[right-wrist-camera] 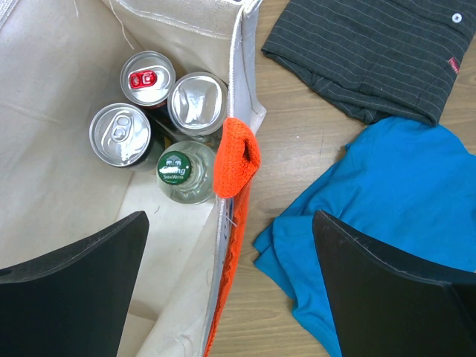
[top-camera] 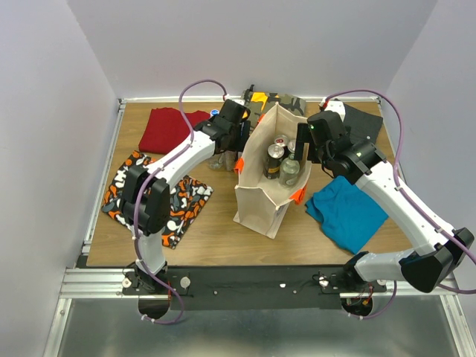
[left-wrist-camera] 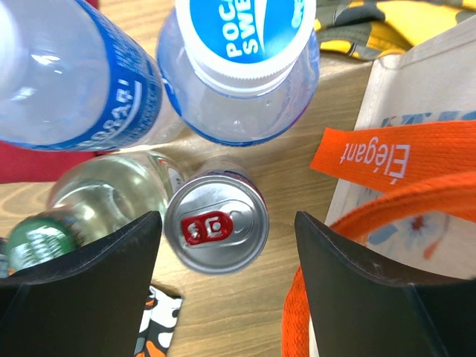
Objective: Take the beverage out of the canvas bag
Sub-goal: Place the drink at the center of the board.
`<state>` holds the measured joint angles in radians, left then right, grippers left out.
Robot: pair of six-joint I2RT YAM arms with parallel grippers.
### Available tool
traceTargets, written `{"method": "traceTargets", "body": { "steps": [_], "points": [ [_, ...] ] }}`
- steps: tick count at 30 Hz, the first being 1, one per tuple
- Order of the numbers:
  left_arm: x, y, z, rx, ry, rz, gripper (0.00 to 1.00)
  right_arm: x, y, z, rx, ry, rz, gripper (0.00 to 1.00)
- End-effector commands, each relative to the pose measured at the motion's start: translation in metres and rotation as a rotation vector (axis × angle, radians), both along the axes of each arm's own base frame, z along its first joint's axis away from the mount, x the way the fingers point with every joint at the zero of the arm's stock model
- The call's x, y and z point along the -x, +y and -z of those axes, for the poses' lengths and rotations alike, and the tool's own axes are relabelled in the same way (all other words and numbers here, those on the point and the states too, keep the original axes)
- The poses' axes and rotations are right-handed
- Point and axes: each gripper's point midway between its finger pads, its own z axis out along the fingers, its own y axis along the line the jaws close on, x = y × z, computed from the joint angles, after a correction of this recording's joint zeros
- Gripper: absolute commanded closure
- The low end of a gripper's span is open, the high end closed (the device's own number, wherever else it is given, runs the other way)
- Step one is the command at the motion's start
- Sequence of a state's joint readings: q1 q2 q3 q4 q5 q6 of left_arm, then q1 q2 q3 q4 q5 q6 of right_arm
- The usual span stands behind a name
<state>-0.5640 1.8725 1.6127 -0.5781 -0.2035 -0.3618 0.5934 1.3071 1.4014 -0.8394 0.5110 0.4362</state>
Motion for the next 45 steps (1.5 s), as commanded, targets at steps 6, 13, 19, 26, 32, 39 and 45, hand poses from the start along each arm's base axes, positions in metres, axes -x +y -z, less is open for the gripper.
{"method": "traceTargets", "body": {
  "steps": [6, 13, 19, 26, 32, 39, 45],
  "points": [
    [-0.003, 0.010, -0.058, 0.010, -0.109, -0.019, 0.19, -0.003, 0.000, -0.003, -0.005, -0.007, 0.003, 0.00],
    [0.002, 0.016, -0.107, 0.028, -0.166, -0.016, 0.01, -0.002, 0.002, -0.013, -0.033, -0.013, 0.012, 0.00],
    [0.020, 0.017, -0.173, 0.126, -0.231, -0.001, 0.01, 0.008, 0.005, -0.007, -0.087, 0.022, 0.020, 0.00],
    [0.061, -0.010, -0.228, 0.312, -0.223, 0.192, 0.01, 0.015, 0.012, -0.006, -0.151, 0.037, 0.003, 0.00],
    [0.086, -0.033, -0.229, 0.331, -0.147, 0.319, 0.01, 0.004, 0.018, 0.007, -0.117, 0.038, -0.011, 0.00],
    [0.089, -0.041, -0.194, 0.189, -0.208, 0.282, 0.01, 0.007, 0.021, 0.044, -0.208, -0.038, -0.021, 0.00],
    [0.099, -0.072, -0.187, 0.269, -0.224, 0.276, 0.01, 0.016, 0.017, 0.039, -0.222, -0.093, -0.062, 0.00]
  ]
}}
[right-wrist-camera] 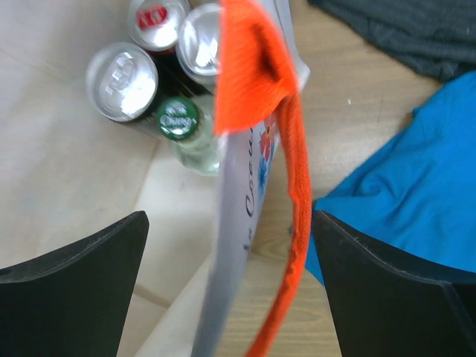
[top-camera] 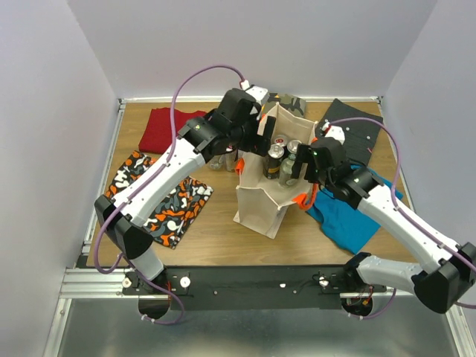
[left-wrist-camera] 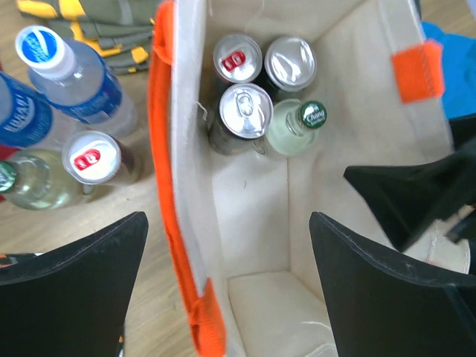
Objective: Take the beverage out of the canvas bag
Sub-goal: Place the drink at the center of the board, then take out the drink from the canvas bag.
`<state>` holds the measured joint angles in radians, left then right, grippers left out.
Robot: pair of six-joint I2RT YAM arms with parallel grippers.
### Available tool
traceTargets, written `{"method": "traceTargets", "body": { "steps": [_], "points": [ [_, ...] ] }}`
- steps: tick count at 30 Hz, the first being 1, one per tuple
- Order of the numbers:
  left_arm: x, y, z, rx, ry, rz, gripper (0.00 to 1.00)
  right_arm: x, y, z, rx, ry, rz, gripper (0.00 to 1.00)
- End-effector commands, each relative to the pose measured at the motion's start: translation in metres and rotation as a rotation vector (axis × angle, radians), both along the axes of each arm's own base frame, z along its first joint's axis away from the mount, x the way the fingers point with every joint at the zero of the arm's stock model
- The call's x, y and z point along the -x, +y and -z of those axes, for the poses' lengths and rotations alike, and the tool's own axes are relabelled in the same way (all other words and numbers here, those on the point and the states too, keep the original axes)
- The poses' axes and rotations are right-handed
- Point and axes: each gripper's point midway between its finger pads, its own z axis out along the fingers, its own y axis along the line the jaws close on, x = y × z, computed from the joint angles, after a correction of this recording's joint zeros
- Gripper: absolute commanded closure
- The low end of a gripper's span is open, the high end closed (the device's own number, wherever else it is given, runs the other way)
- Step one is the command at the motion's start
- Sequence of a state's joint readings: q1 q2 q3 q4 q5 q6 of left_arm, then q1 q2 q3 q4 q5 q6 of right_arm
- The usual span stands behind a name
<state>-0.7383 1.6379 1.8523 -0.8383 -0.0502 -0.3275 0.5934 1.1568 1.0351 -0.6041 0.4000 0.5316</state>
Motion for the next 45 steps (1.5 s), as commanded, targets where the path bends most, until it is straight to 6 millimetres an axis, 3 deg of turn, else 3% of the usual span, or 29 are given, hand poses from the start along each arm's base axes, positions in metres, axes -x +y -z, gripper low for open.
{"method": "traceTargets", "body": {
  "steps": [1, 5, 9, 15, 23, 30, 34, 38, 45],
  "points": [
    [0.002, -0.018, -0.028, 0.100, -0.092, -0.027, 0.01, -0.006, 0.007, -0.028, -0.075, -0.125, -0.036, 0.00],
    [0.015, -0.034, -0.033, 0.073, -0.116, 0.036, 0.01, -0.005, 0.004, -0.024, -0.083, -0.162, -0.035, 0.00],
    [0.025, -0.051, -0.036, 0.082, -0.114, 0.114, 0.01, -0.013, 0.008, -0.041, -0.120, -0.197, -0.017, 0.00],
    [0.033, -0.074, -0.013, 0.062, -0.111, 0.181, 0.01, -0.014, -0.006, -0.038, -0.062, -0.161, 0.063, 0.00],
    [0.014, -0.092, 0.013, 0.062, -0.072, 0.121, 0.01, 0.004, -0.040, -0.058, -0.014, -0.236, 0.132, 0.00],
    [-0.007, -0.111, 0.032, 0.021, -0.073, 0.112, 0.01, 0.019, -0.046, -0.038, -0.019, -0.159, 0.160, 0.00],
    [-0.022, -0.116, 0.045, -0.011, -0.086, 0.083, 0.01, 0.024, -0.046, -0.042, -0.091, -0.212, 0.162, 0.00],
    [-0.042, -0.104, 0.055, -0.032, -0.070, 0.009, 0.01, 0.025, -0.047, -0.060, -0.131, -0.271, 0.162, 0.00],
    [-0.063, -0.084, 0.056, 0.011, -0.057, -0.075, 0.01, 0.022, -0.057, -0.071, -0.081, -0.289, 0.196, 0.00]
  ]
}}
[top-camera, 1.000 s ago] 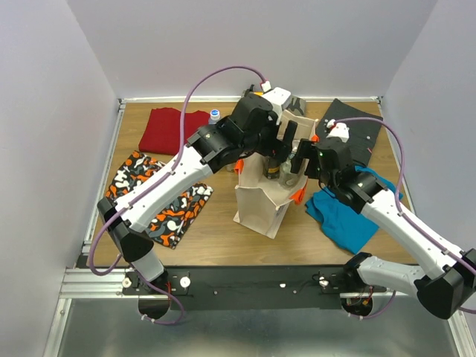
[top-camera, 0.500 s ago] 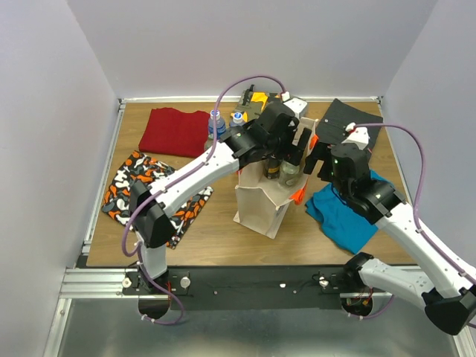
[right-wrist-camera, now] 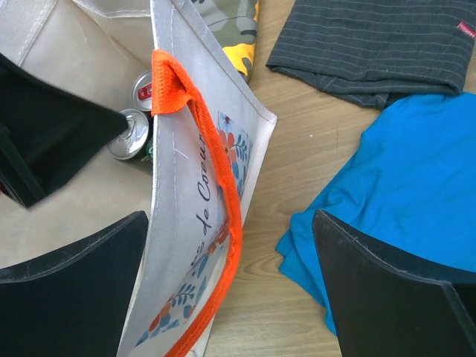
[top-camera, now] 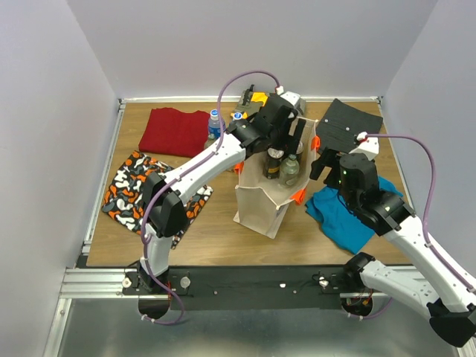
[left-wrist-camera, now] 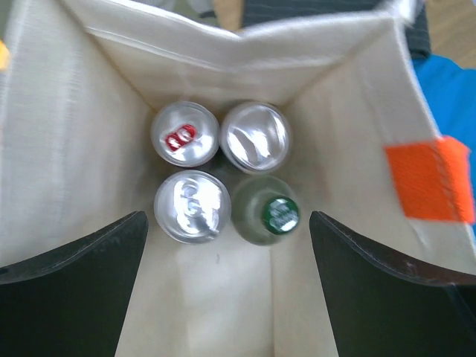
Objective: Take the beverage out of the canvas bag
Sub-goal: Take out the drink from the canvas bag.
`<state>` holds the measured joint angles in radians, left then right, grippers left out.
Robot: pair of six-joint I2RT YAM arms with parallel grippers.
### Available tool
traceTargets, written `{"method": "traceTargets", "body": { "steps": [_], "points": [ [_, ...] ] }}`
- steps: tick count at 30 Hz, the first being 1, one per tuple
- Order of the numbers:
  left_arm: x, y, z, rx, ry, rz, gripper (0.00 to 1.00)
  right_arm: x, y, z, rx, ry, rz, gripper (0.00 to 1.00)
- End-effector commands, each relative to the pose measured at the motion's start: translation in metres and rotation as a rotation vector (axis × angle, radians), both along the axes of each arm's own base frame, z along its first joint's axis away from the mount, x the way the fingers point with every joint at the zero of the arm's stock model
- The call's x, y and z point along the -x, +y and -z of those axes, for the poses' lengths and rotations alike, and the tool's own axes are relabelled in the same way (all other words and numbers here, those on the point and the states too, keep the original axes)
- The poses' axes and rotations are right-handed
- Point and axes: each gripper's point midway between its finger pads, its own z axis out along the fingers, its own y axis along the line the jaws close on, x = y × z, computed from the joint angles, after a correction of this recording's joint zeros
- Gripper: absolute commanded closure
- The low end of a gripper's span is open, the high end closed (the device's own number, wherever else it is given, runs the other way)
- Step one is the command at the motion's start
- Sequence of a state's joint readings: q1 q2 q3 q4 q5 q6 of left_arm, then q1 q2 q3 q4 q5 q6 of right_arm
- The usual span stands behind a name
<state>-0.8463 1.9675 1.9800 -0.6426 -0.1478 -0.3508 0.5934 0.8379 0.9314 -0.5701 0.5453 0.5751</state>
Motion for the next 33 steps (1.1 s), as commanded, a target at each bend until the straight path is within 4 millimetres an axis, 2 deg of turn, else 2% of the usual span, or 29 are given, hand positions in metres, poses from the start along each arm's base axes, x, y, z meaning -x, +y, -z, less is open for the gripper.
{"method": "traceTargets", "body": {
  "steps": [1, 5, 10, 15, 18, 33],
  "points": [
    [-0.020, 0.017, -0.010, 0.042, -0.031, -0.102, 0.01, -0.005, -0.012, -0.015, 0.029, -0.036, 0.060, 0.00],
    [-0.024, 0.023, -0.002, 0.033, -0.010, -0.125, 0.01, -0.005, -0.011, -0.016, 0.027, -0.038, 0.055, 0.00],
    [-0.023, 0.020, 0.010, 0.012, 0.024, -0.119, 0.03, -0.003, -0.013, -0.017, 0.027, -0.047, 0.057, 0.00],
    [-0.020, 0.021, 0.015, 0.008, 0.040, -0.121, 0.10, -0.002, -0.014, -0.015, 0.028, -0.045, 0.060, 0.00],
    [-0.019, 0.024, 0.022, -0.006, 0.053, -0.129, 0.10, -0.002, -0.013, -0.013, 0.021, -0.040, 0.056, 0.00],
    [-0.011, 0.016, 0.052, -0.037, 0.117, -0.095, 0.17, 0.001, -0.013, -0.007, 0.016, -0.030, 0.048, 0.00]
  ]
}}
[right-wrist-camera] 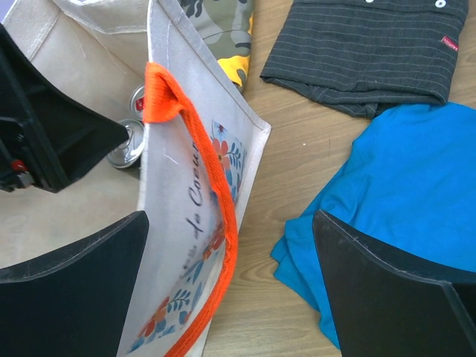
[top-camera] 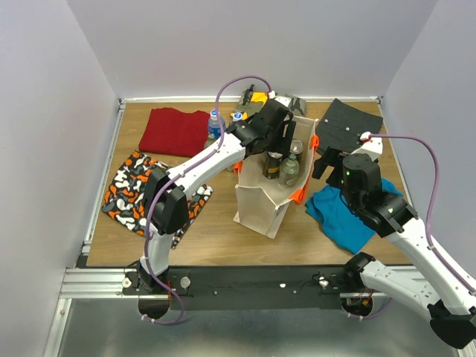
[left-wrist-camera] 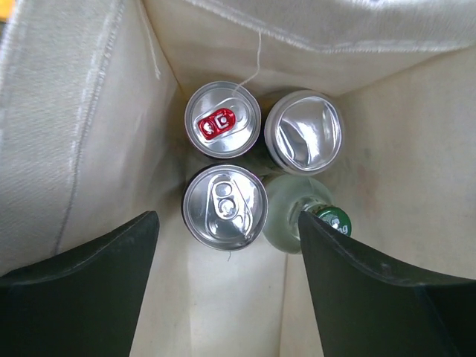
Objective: Take the beverage out of the canvas bag
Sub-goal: Take out the drink from the canvas bag.
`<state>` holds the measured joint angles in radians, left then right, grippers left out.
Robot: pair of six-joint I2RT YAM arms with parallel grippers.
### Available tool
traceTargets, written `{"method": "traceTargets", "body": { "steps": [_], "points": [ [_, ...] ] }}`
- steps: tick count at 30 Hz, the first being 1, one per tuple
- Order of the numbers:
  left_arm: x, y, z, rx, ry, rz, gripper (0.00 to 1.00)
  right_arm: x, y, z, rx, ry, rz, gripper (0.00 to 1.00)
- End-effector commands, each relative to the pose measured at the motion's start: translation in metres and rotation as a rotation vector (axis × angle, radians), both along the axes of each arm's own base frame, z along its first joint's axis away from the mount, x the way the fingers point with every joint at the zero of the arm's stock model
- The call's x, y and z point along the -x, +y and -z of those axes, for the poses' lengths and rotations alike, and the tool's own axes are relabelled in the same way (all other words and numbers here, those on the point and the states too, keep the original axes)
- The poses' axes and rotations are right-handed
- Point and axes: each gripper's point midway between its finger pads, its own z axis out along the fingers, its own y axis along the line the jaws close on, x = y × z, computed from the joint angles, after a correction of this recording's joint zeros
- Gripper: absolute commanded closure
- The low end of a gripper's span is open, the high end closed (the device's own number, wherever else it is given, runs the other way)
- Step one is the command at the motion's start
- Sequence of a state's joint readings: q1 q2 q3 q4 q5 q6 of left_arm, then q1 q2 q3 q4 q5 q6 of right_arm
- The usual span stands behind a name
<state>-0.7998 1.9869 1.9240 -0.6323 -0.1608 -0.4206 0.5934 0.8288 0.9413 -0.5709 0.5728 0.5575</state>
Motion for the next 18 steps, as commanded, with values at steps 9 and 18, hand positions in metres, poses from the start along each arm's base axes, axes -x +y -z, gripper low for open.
{"method": "traceTargets", "body": {
  "steps": [9, 18],
  "points": [
    [0.002, -0.008, 0.028, -0.033, 0.047, 0.007, 0.17, 0.002, -0.008, 0.003, 0.004, -0.009, 0.035, 0.00],
    [-0.004, -0.015, 0.036, -0.042, 0.052, 0.001, 0.18, 0.003, -0.013, 0.004, 0.023, -0.014, 0.045, 0.00]
  ]
}}
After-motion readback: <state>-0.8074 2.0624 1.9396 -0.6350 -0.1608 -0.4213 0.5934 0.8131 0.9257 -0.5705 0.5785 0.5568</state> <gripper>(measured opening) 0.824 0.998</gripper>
